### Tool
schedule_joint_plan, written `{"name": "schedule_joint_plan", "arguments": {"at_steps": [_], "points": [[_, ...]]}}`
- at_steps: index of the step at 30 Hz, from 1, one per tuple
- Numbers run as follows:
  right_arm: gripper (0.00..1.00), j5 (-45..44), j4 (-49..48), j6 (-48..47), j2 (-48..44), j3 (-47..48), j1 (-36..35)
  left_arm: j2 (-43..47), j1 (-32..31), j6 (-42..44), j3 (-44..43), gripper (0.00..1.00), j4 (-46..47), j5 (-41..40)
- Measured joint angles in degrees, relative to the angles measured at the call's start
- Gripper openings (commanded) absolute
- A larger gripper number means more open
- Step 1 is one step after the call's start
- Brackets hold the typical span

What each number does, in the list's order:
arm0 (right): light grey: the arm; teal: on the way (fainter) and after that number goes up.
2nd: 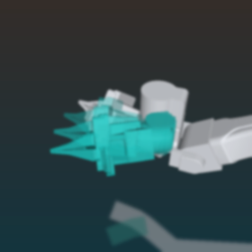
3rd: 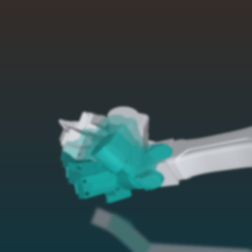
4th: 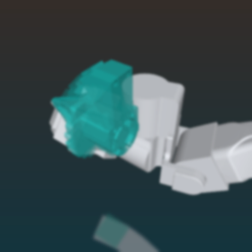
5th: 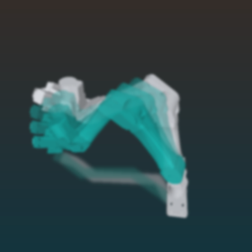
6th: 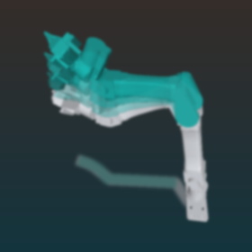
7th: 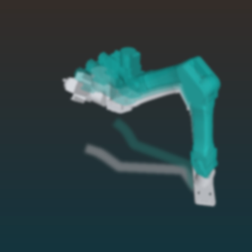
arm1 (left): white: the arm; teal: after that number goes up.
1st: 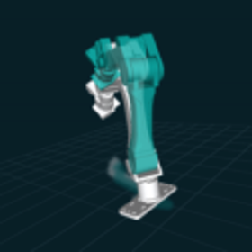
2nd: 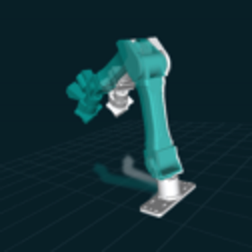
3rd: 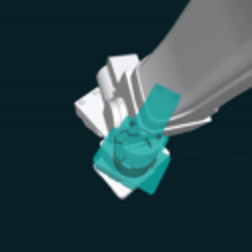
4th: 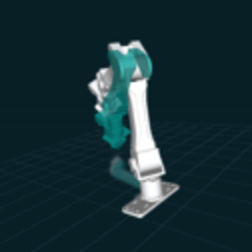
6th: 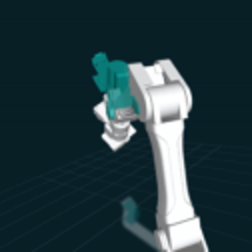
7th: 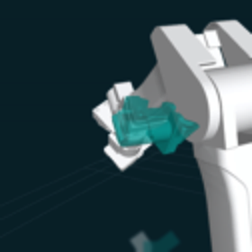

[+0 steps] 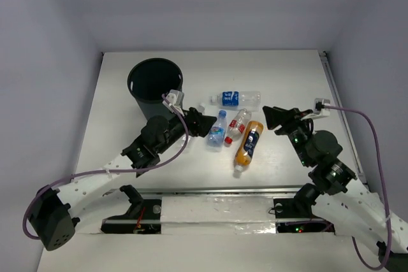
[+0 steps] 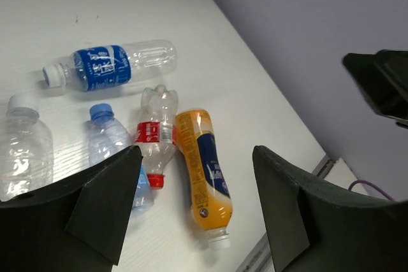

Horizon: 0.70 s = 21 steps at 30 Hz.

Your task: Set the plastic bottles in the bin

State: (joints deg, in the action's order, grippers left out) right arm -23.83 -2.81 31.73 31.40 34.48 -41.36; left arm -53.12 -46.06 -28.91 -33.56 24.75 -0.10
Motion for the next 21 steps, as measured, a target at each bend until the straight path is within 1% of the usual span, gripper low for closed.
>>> {"name": "schedule_joint_plan", "arguments": {"at_steps": [2,3,4,5,6,7,9,10,14,15,16,17,18,19,21], "points": [[0.35,-1.14,1.03,0.50,-2.84,-1.18,0.00,-1.03,0.00,0.55,-0.57,0.66,-1.14,-0.74],[0.19,-1.53,1.33,0.81,-3.93,-1.53,0.00,-1.66,0.00,1.01,-1.14,0.63,-2.23,-1.14],[0.13,-1.79,1.64,0.87,-4.61,-1.68,0.00,-2.34,0.00,1.42,-1.73,0.53,-2.89,-1.57],[0.08,-2.10,1.99,1.20,-5.09,-1.68,0.00,-3.08,-0.13,1.97,-2.51,0.47,-3.82,-2.10],[0.00,-2.27,2.19,1.31,-5.35,-1.68,0.00,-3.76,-0.20,2.38,-3.17,0.42,-4.55,-2.71],[0.00,-2.36,2.47,1.29,-5.51,-1.68,0.00,-4.46,-0.35,3.02,-3.91,0.25,-5.31,-3.63],[0.00,-2.51,3.26,1.57,-5.57,-1.68,0.00,-6.01,-0.74,3.96,-5.25,0.07,-6.86,-5.73],[0.00,-2.58,3.72,1.57,-5.57,-1.68,0.00,-6.99,-0.96,4.63,-6.08,0.00,-8.02,-7.21],[0.00,-2.73,4.50,1.55,-6.71,-2.71,0.00,-12.66,-2.58,6.88,-9.53,0.01,-12.35,-14.38],[0.00,-2.75,4.55,1.55,-7.04,-3.06,0.00,-14.58,-3.10,7.48,-10.40,0.05,-13.38,-16.41],[0.00,-2.73,4.55,1.57,-7.34,-3.54,0.00,-16.37,-3.52,7.98,-11.26,0.18,-14.34,-18.18],[0.00,-2.71,4.55,1.57,-7.45,-4.00,0.00,-18.43,-3.93,8.48,-12.17,0.25,-15.45,-20.02],[0.03,-2.67,4.57,1.60,-7.45,-4.37,0.00,-20.31,-4.24,8.98,-12.85,0.33,-16.24,-21.42],[0.04,-2.60,4.61,1.64,-7.37,-4.79,0.00,-22.18,-4.44,9.25,-13.51,0.48,-17.05,-22.91],[0.09,-2.38,4.57,1.68,-7.23,-5.42,0.00,-25.92,-4.52,9.94,-14.25,0.60,-17.92,-25.27]]}}
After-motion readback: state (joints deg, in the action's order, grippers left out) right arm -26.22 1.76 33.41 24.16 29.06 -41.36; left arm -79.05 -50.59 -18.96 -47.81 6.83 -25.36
